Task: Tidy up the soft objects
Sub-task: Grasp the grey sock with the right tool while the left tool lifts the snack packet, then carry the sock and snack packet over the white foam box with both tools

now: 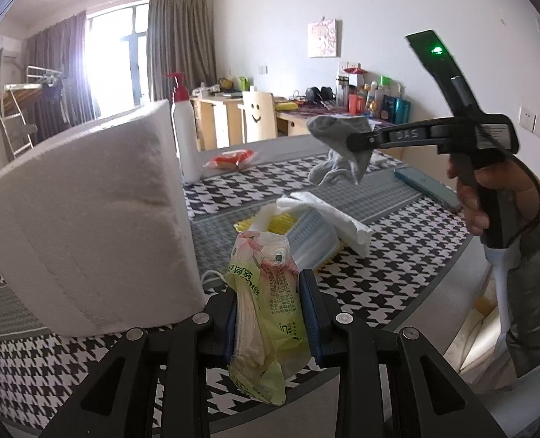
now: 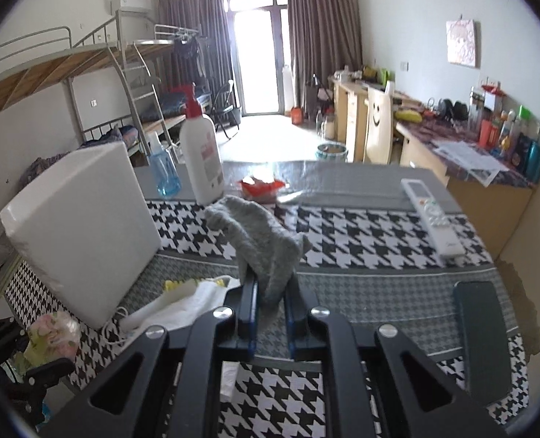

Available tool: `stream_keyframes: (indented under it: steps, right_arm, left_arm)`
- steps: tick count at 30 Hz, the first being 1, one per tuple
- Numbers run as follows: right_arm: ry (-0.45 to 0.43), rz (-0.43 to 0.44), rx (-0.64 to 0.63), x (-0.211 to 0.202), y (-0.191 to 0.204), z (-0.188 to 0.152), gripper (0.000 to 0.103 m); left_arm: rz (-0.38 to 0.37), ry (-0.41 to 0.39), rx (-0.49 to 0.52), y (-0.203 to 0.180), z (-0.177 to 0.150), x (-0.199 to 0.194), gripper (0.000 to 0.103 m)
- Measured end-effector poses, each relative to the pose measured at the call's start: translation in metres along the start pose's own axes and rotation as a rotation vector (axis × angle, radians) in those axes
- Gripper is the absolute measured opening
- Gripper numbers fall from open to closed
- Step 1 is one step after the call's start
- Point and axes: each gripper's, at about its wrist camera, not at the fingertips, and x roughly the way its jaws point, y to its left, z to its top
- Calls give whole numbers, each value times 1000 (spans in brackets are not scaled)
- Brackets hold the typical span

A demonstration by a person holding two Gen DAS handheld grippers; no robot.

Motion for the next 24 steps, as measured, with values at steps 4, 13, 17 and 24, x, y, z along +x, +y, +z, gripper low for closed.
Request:
stream_keyframes:
  steps: [4, 13, 17, 24]
  right_arm:
    - [-23, -19, -13, -10, 10, 0, 15]
    - [-86, 2, -10, -28, 22, 3, 15]
    - [-111, 7, -15, -36, 28, 7, 15]
    - [-143, 11, -25, -45, 37, 15, 15]
  left_arm:
    - [15, -20, -12, 5, 9, -5, 32]
    - [39, -64, -7, 9, 25, -17, 32]
    - [57, -88, -11, 10, 32, -23, 32]
    - [87, -143, -4, 14, 43, -37, 32]
